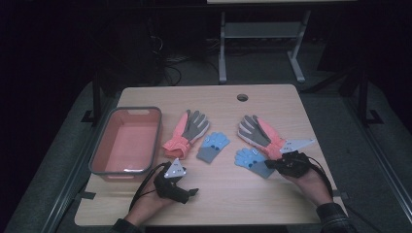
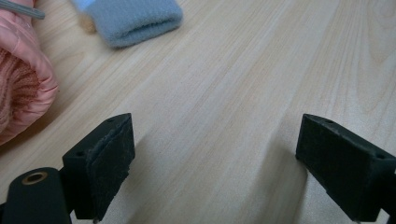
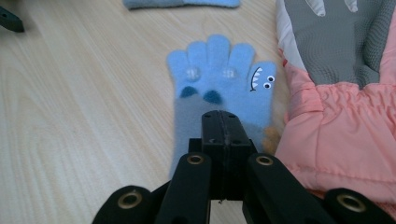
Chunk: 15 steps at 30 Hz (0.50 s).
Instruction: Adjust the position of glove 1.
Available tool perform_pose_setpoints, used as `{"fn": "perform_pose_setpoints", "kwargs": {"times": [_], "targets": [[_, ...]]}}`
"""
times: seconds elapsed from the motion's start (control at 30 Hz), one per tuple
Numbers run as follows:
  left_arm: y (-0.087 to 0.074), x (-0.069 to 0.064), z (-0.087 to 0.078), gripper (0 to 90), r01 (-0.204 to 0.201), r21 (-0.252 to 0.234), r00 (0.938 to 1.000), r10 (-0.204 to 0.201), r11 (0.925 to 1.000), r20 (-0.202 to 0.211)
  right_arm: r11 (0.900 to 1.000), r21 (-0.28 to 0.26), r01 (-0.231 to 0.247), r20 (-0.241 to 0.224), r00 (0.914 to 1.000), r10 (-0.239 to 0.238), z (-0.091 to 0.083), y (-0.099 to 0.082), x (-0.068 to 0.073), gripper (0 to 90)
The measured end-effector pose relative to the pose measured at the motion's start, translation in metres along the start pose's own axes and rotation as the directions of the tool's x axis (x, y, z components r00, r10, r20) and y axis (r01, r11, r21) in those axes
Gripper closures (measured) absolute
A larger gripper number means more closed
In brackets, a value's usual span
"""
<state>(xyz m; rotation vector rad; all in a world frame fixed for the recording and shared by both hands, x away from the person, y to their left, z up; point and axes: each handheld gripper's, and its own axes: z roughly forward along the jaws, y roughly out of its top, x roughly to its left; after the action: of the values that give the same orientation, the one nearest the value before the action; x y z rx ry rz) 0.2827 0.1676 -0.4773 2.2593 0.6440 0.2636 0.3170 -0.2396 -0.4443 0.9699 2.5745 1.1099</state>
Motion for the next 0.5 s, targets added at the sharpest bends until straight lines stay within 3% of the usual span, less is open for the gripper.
{"fn": "perform_pose_setpoints", "kwargs": {"times": [0.23, 0.5], "targets": [[0.000, 0.000, 0.000, 11.0, 0.003, 0.000, 1.0000, -0.003, 1.0000, -0.001, 0.9978, 0.065, 0.012, -0.008, 0.9999, -0.012, 0.015, -0.002, 0.000, 90.0], [0.000, 0.000, 0.000, 11.0, -0.001, 0.004, 1.0000, 0.001, 1.0000, -0.003, 0.9976, 0.067, 0.018, -0.041, 0.9990, -0.016, 0.019, 0.001, 0.009, 90.0]]}}
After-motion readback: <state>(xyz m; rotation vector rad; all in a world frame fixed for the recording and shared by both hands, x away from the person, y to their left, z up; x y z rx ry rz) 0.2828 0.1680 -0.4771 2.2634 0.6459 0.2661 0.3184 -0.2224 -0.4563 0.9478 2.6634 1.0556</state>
